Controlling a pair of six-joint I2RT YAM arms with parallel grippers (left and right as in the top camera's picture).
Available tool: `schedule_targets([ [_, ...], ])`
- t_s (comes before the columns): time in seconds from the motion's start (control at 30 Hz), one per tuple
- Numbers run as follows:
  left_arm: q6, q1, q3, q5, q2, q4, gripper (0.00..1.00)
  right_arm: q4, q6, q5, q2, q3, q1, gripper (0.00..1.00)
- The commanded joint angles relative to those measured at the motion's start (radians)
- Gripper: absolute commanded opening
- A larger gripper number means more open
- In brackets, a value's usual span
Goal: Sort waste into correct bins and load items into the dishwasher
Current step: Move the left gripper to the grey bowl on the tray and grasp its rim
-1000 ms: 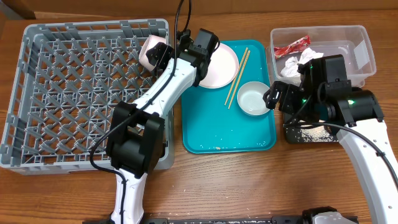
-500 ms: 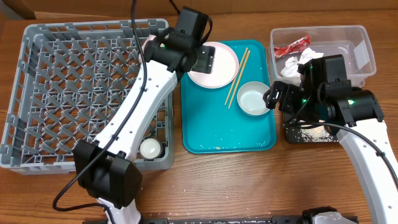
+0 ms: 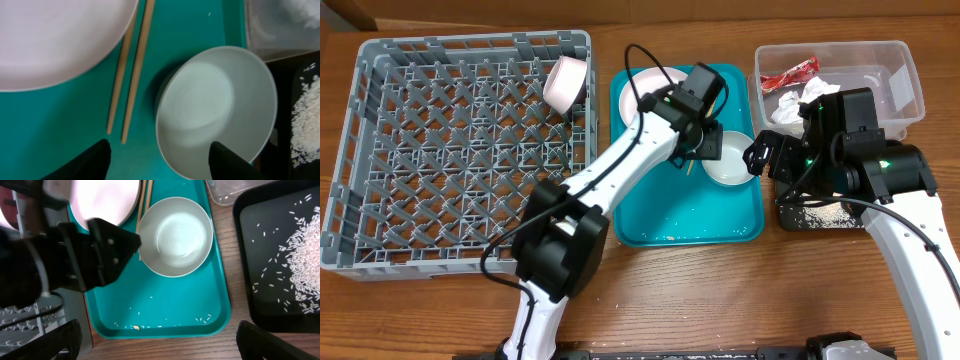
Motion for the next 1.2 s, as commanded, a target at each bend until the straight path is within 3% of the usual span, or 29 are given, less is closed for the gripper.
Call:
schedule_targets([
  [0.0,-0.071,-0.003,-0.005,-0.009,0.039,0.005,0.57,0.005,-0.003,0.007,-0.005,0.019,-0.006,1.00],
  [0.2,-0.078,-0.005,-0.006,-0.011,0.053,0.003,0.48,0.005,-0.003,0.007,-0.005,0.019,-0.006,1.00],
  [0.4,-0.078,-0.025,-0.006,-0.011,0.085,0.016,0.47,0.005,-0.003,0.007,-0.005,0.019,-0.006,1.00],
  [0.77,-0.078,-0.034,-0.006,-0.016,0.117,0.020,0.25,0.005,-0.003,0.007,-0.005,0.019,-0.006,1.00],
  [0.9,-0.074,-0.032,-0.006,-0.018,0.117,0.020,0.11,0.005,-0.003,0.007,-0.005,0.019,-0.006,1.00],
  [1.17,-0.067,-0.032,-0.003,-0.016,0.115,0.009,0.04,0.005,-0.003,0.007,-0.005,0.019,-0.006,1.00],
])
